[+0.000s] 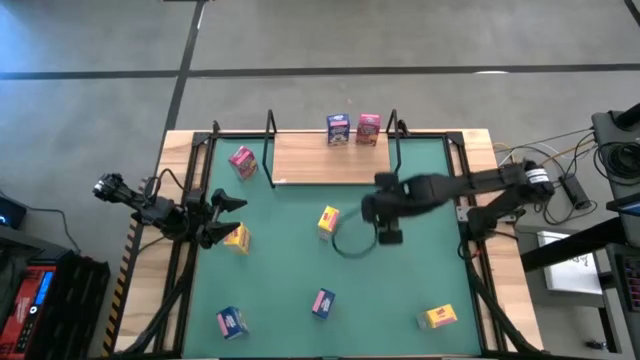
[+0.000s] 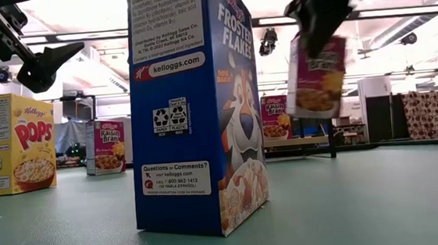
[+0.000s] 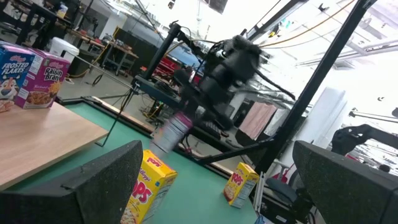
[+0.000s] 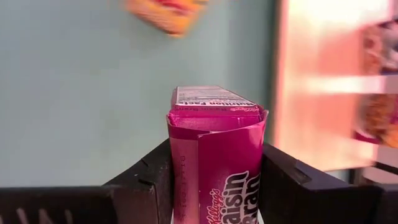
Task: Stack cereal on shelf
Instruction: Put the right pink cereal box on the shelf aligned with the other pink cereal box
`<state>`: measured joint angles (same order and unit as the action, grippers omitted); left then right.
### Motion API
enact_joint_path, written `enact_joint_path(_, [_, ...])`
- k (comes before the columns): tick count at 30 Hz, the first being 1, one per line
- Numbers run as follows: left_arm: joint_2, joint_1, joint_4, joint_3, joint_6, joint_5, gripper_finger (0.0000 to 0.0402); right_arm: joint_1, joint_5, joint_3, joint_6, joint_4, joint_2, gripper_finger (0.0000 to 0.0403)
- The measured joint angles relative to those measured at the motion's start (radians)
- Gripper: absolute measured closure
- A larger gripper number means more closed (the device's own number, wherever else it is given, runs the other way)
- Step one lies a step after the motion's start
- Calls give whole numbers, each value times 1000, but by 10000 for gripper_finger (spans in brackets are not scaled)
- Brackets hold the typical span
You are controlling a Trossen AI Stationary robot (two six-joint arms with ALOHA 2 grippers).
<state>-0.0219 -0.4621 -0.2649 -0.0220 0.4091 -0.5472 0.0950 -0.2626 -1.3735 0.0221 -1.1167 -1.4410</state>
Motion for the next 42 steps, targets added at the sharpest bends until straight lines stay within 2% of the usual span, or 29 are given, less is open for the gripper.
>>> enact_joint_path(9, [0,0,0,0,0,0,3,-293,4,-11,197,0,0,243])
enact_joint_path(17, [0,0,0,0,0,0,3,-440,35,-11,336,127,0,243])
enact_joint_path(25, [0,0,0,0,0,0,3,-485,35,-10,390,212,-2,243])
enact_joint_path(34, [0,0,0,0,0,0,3,-490,20,-8,416,214,-85,243])
enact_joint_path(42, [0,0,0,0,0,0,3,-492,-122,-27,440,214,-123,239])
